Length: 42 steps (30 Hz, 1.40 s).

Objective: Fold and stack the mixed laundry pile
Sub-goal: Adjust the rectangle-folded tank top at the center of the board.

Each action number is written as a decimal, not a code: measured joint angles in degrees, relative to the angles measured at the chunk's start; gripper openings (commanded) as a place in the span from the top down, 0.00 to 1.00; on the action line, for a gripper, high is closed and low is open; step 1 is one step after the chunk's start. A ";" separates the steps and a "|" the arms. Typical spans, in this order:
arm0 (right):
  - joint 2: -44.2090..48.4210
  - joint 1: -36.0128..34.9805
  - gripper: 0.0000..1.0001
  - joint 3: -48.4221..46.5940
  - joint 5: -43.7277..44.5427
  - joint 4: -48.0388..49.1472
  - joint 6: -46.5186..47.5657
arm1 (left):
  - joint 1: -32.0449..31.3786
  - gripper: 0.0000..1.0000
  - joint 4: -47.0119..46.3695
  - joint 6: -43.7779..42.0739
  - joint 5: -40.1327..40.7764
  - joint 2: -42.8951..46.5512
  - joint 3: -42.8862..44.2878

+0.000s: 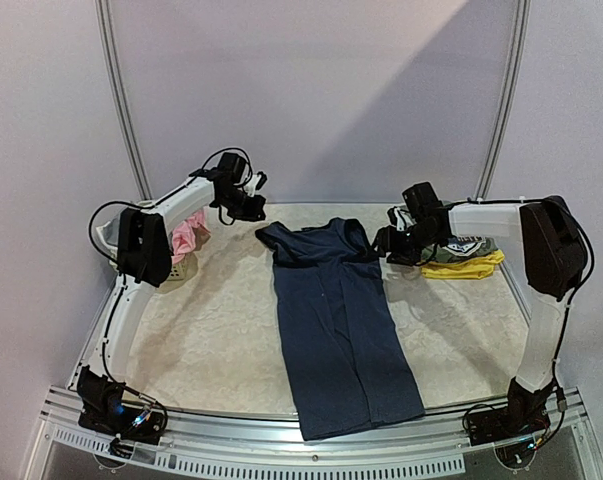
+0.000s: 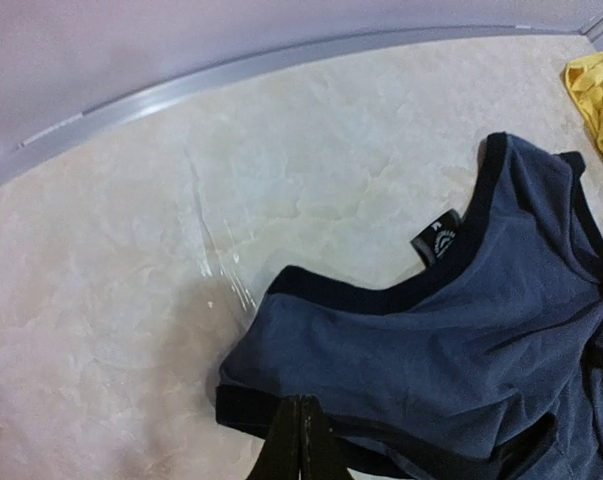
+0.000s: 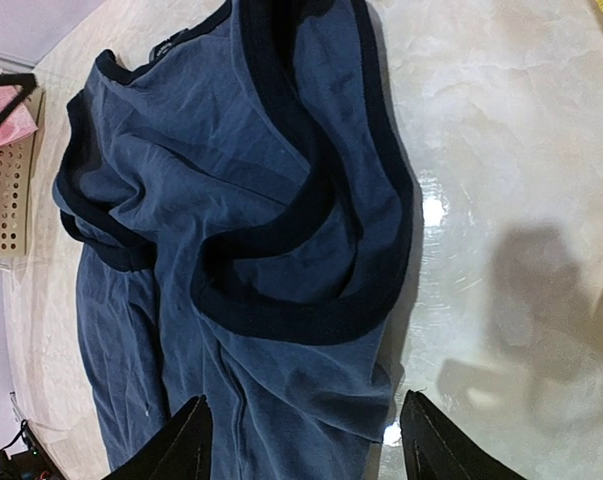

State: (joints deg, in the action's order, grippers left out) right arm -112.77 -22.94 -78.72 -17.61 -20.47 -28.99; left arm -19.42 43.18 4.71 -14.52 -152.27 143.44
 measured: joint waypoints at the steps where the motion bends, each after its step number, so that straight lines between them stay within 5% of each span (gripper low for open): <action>1: 0.00 0.00 0.35 0.02 0.31 -0.11 0.02 | -0.24 1.00 0.00 -0.02 0.55 0.35 0.90; 5: 0.24 0.00 0.34 0.35 1.07 -0.52 0.52 | -0.66 1.00 -0.04 -0.04 2.71 1.84 2.69; 10: 1.51 0.00 0.30 1.07 1.38 -1.03 0.87 | -0.52 0.70 0.13 -0.11 5.49 2.64 4.28; 13: 2.56 -0.02 0.27 1.84 1.42 -1.18 0.98 | -0.02 0.63 0.09 -0.22 6.01 2.93 2.45; 30: 5.29 -1.07 0.23 4.44 2.10 -1.42 1.09 | 2.49 0.54 0.44 2.01 -1.77 -3.58 2.03; 37: 5.29 -1.22 0.23 4.52 2.34 -1.51 1.11 | 2.69 0.61 0.28 3.82 -3.96 -5.97 2.03; 42: 5.29 -1.46 0.23 4.55 2.43 -1.51 1.16 | 2.69 0.97 -0.13 4.94 -4.74 -5.97 2.03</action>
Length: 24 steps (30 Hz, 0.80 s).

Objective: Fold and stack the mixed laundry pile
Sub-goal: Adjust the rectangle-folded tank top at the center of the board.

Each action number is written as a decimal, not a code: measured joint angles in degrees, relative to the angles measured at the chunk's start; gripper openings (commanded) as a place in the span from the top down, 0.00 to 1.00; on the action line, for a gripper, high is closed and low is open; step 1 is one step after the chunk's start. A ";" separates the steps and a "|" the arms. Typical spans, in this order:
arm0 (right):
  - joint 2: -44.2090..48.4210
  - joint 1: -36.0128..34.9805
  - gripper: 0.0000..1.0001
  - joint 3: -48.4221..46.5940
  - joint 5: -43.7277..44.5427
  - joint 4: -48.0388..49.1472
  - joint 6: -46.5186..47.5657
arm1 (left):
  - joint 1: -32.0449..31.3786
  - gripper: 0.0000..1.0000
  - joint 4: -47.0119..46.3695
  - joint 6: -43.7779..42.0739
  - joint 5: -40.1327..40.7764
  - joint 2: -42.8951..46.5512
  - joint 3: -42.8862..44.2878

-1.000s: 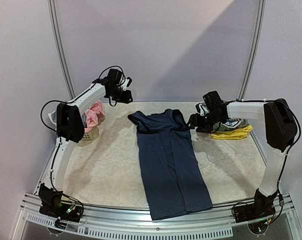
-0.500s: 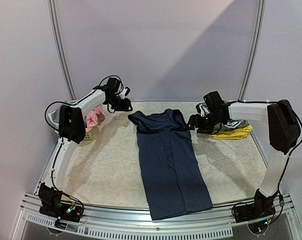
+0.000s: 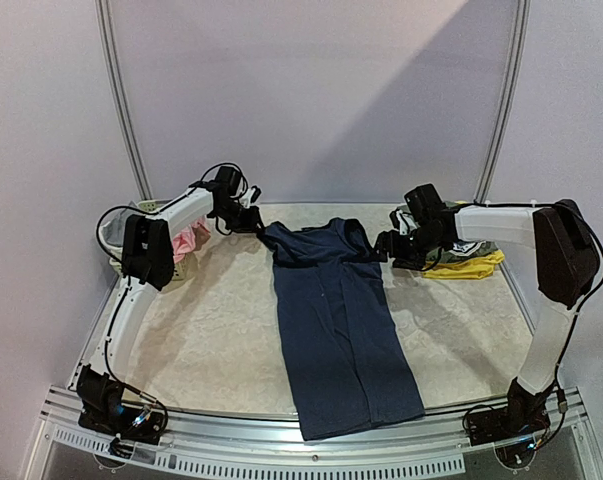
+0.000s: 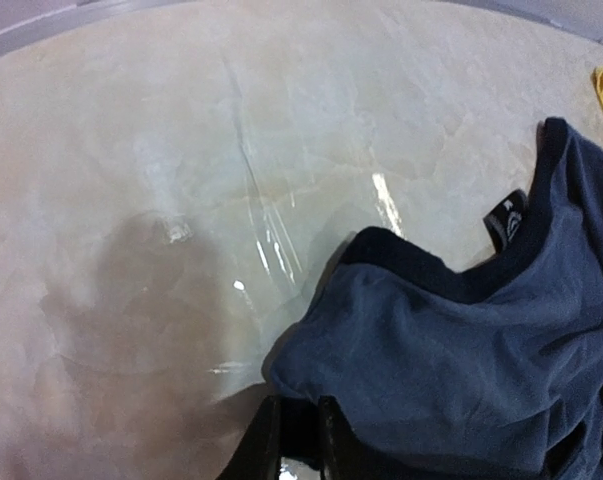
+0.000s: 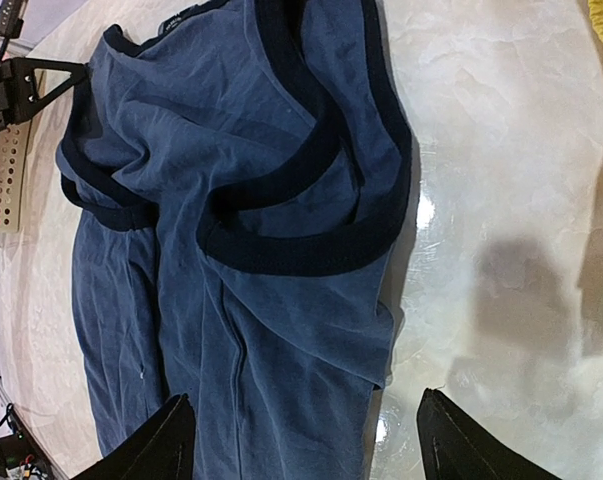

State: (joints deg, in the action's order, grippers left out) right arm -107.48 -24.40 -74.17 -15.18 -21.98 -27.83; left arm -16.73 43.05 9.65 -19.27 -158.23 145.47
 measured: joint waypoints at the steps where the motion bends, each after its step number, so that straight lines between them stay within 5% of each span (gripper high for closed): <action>1: 0.00 -0.04 0.23 0.00 0.00 0.00 0.04 | 0.02 1.00 -0.09 0.09 -0.04 0.00 0.00; 24: 0.00 -0.04 0.23 0.02 -0.04 0.17 0.85 | -0.70 1.00 -4.37 4.90 -1.46 2.05 2.64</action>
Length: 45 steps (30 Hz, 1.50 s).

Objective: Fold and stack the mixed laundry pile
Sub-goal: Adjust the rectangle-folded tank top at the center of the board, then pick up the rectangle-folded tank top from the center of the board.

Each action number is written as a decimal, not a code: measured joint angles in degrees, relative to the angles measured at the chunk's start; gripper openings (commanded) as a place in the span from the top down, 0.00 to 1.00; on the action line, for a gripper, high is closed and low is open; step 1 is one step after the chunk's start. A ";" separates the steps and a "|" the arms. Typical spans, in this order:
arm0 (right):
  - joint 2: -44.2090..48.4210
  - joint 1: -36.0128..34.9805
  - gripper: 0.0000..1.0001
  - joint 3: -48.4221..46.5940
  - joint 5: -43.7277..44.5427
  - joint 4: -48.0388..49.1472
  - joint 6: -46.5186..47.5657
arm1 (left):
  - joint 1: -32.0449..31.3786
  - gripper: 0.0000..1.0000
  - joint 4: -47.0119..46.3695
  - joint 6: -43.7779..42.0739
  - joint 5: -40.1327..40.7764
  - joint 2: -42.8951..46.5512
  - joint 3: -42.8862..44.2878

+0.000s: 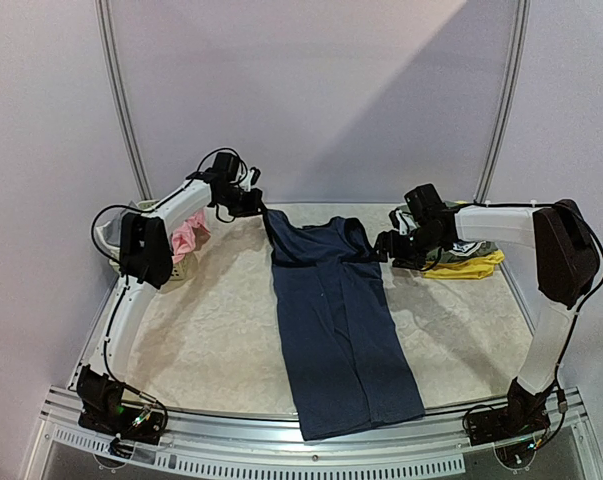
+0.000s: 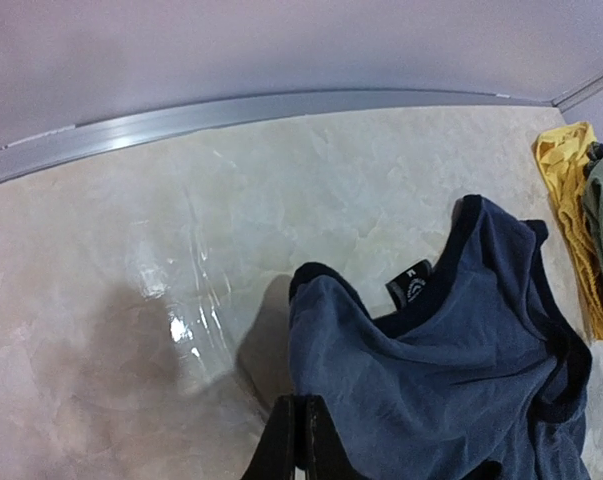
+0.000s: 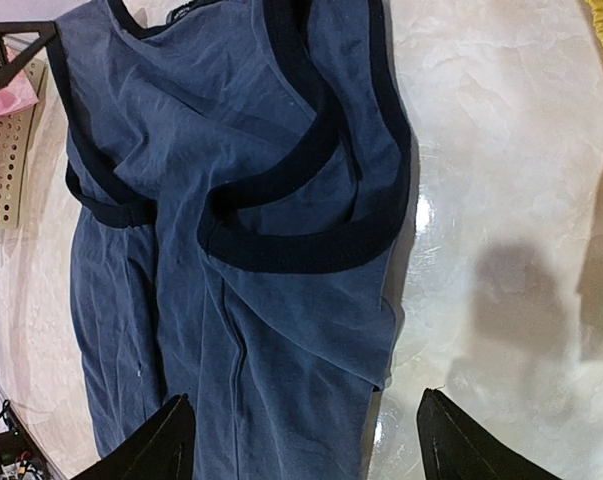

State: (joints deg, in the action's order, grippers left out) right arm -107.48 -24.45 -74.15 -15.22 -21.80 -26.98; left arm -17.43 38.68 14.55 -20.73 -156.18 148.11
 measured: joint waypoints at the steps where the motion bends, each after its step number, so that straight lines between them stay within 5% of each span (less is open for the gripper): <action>1: 0.00 0.00 0.23 0.00 -0.02 0.04 0.07 | -0.11 1.00 -0.33 0.26 -0.09 0.24 0.15; 21: -0.02 0.00 0.22 0.74 -1.29 1.49 0.33 | -3.52 0.94 -3.69 5.81 -2.36 2.93 1.05; 28: -0.04 0.00 0.22 0.76 -2.12 1.88 0.31 | -5.64 0.37 -4.07 8.96 -2.16 2.99 1.05; 31: -0.04 0.00 0.22 0.76 -2.54 1.90 0.31 | -6.10 0.22 -3.28 8.81 -0.98 4.37 0.11; 35: 0.09 0.00 0.22 1.29 -2.67 2.12 0.31 | -6.29 0.12 -2.01 7.08 1.07 10.84 -5.79; 45: 6.60 0.00 0.21 6.64 -1.92 2.12 0.24 | -7.10 0.10 -1.62 1.31 9.07 33.97 -28.26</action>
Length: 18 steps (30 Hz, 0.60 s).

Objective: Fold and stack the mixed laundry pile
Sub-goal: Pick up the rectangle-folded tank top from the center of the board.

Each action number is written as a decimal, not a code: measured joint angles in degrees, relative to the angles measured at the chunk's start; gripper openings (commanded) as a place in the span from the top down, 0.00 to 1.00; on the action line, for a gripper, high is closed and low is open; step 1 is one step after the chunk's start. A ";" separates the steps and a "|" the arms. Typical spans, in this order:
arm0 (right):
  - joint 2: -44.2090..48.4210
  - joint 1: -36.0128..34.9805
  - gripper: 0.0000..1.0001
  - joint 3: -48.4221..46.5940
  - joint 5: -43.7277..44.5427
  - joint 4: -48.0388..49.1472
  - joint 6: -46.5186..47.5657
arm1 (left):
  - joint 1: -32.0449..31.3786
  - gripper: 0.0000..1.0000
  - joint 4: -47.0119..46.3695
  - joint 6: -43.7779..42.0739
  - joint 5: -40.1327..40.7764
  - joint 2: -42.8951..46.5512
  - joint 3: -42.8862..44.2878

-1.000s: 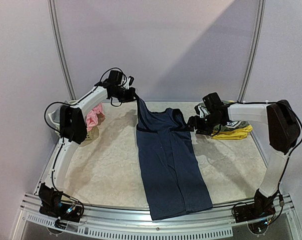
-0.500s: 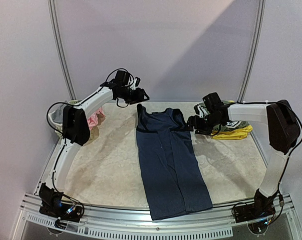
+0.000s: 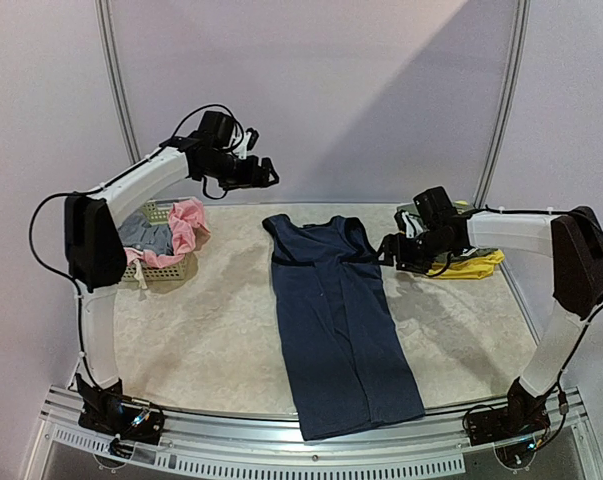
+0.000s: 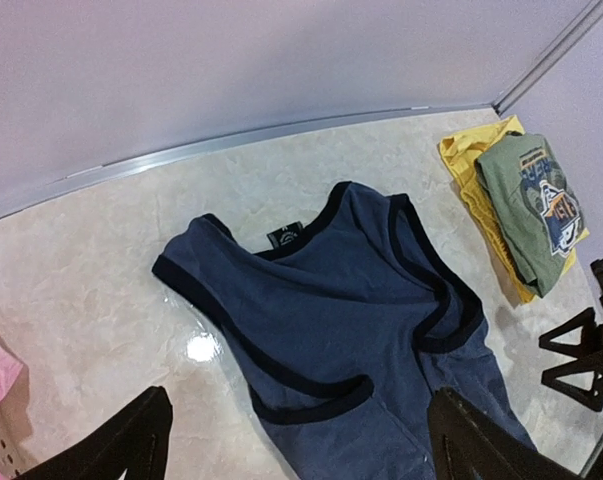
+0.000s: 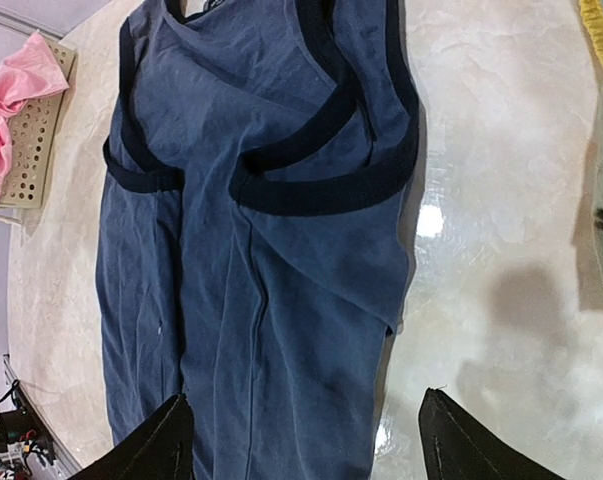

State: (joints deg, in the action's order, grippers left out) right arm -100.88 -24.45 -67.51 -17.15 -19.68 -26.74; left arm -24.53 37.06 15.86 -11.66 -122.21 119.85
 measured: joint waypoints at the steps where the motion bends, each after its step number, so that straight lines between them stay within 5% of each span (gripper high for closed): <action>1: 0.81 0.00 0.21 0.50 0.13 0.00 -0.02 | -0.39 0.10 0.00 -0.52 1.03 2.45 -3.23; 10: 4.09 -1.81 0.20 3.26 2.34 -1.38 -0.39 | -7.19 0.13 -1.77 -3.87 8.94 21.09 -30.49; 18: 8.41 -4.87 0.19 5.03 5.68 -4.02 -1.01 | -13.68 0.15 -2.01 -4.26 14.47 30.64 -42.75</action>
State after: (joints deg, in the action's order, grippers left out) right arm -92.47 -29.32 -62.48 -11.46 -23.70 -27.75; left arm -38.22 35.05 11.60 2.81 -91.57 77.10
